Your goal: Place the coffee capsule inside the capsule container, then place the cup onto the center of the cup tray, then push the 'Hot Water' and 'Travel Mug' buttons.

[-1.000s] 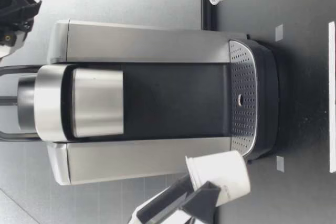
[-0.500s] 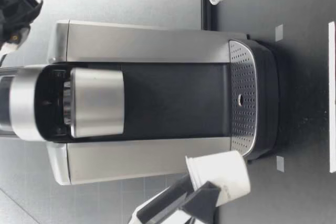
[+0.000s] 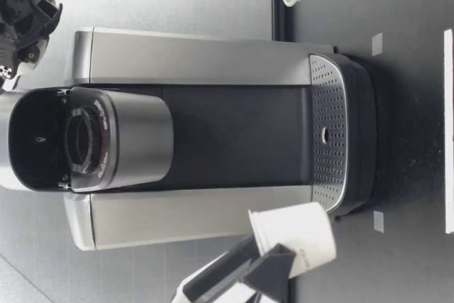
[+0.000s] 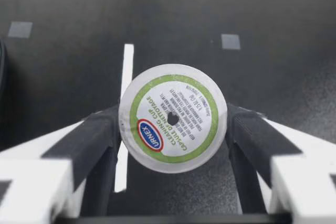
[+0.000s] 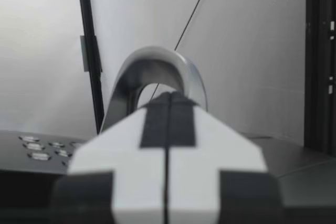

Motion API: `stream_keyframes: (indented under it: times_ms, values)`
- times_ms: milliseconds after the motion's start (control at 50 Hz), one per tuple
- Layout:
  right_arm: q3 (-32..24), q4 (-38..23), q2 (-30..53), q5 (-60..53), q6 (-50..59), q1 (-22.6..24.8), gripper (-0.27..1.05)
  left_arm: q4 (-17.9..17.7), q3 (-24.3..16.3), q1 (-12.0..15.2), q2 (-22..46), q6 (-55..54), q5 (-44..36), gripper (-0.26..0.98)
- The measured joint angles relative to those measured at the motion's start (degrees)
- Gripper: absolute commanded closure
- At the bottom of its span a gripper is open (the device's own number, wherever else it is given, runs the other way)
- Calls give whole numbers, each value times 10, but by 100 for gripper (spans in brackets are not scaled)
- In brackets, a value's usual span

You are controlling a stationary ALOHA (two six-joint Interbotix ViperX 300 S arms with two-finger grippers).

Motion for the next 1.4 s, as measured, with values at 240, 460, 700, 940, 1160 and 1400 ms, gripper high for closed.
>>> stream_keyframes:
  times_ms: [240,460,700,940,1160,1400]
  values:
    - [11,-4,-21,-8,11,1,79,3,-40,0,-13,21,2,23]
    - [60,-5,-83,-13,11,38,79,20,-136,0,-49,130,103,24]
    - [104,-5,-139,22,11,41,79,56,-265,19,-53,250,312,24]
    - [129,-5,-178,40,11,40,79,247,-345,22,-51,243,425,24]
    - [149,-5,-198,41,11,41,79,391,-352,22,-28,200,431,24]
    - [156,-5,-209,41,9,40,79,482,-350,22,-11,133,433,24]
